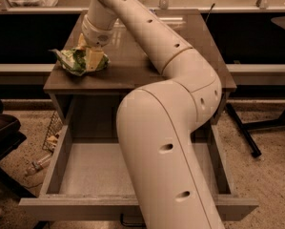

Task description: Place green jalapeno chip bag into top drawer

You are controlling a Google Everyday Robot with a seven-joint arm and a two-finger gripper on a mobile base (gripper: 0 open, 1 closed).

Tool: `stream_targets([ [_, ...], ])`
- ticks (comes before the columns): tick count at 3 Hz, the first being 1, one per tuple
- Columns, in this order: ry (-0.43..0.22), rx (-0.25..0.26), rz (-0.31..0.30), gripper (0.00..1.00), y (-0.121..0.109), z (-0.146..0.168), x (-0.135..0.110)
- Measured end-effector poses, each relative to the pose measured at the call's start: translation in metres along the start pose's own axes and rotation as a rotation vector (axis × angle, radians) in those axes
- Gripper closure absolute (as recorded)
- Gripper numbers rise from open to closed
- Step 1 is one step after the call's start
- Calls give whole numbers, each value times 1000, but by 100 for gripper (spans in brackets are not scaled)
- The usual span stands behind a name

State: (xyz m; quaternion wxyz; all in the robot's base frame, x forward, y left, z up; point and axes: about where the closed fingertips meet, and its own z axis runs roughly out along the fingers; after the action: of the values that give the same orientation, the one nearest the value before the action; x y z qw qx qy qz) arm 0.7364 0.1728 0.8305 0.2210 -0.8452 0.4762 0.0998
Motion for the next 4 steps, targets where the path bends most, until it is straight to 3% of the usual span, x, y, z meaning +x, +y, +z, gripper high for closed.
stream_targets([
  [2,82,73,177,100,44,-41,14],
  [3,127,267,301,100,71,-111,15],
  [4,92,473,411,100,109,-181,-24],
])
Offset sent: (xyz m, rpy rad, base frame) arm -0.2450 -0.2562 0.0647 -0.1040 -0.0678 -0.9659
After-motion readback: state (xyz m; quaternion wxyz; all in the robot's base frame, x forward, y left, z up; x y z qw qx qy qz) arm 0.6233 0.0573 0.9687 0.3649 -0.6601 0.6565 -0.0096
